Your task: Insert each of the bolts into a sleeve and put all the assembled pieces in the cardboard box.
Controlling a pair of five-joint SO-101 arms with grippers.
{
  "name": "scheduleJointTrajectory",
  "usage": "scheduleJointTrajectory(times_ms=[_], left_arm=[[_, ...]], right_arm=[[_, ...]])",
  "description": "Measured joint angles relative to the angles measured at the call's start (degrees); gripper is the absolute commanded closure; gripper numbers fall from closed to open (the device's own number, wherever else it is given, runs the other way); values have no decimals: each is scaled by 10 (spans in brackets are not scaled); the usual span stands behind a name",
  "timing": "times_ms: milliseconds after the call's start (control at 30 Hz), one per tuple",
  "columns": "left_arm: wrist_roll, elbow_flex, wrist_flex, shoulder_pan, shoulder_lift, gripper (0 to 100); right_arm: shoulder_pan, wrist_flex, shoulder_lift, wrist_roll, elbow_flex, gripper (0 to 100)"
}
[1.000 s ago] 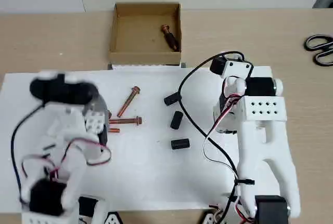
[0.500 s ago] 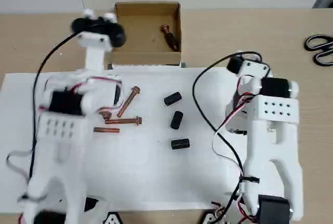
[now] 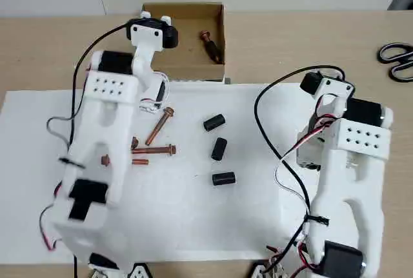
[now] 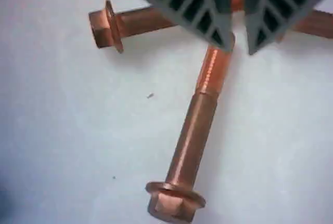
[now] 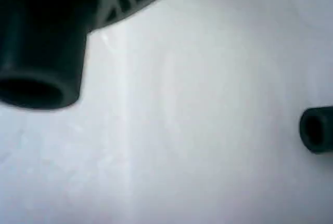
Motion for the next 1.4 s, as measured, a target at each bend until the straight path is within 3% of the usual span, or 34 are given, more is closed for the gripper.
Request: scheduleJointTrajectory(times_ms=[133,400,1000,1400], left_arm=[[0,-86,37,0,84,916],[-1,-165,47,28,163,907],[-3,-185,44,41,226,909],[-2,-186,30,6,272,909]], right_arm=[[18,0,0,2,0,995],[25,0,0,2,0,995],[25,12,0,2,0,995],[25,12,0,2,0,995]])
